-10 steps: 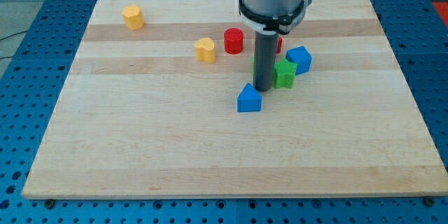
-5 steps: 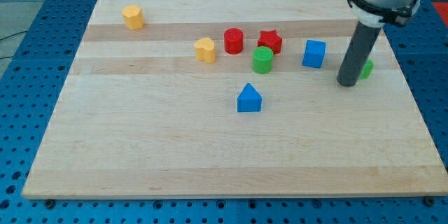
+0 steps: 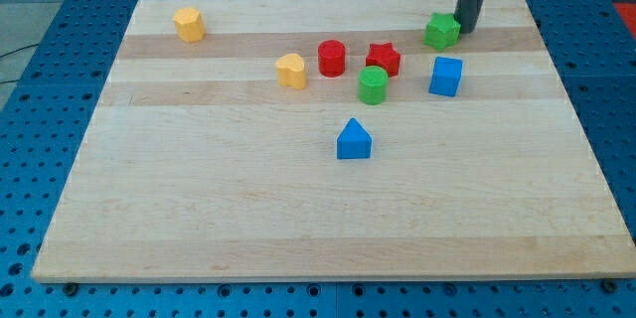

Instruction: Move the green star to the top left of the red circle

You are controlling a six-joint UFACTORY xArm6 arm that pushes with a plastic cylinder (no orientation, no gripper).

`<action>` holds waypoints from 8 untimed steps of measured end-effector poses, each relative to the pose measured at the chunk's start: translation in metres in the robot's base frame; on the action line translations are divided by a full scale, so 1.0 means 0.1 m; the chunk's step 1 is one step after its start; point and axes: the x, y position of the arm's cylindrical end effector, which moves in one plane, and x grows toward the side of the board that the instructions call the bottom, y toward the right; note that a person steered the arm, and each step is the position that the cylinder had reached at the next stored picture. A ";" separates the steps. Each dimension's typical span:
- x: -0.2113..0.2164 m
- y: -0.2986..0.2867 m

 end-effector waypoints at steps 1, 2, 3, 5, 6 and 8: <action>0.23 0.03; 0.25 -0.14; 0.06 -0.67; 0.50 -0.42; 0.09 -1.14; -0.08 -1.63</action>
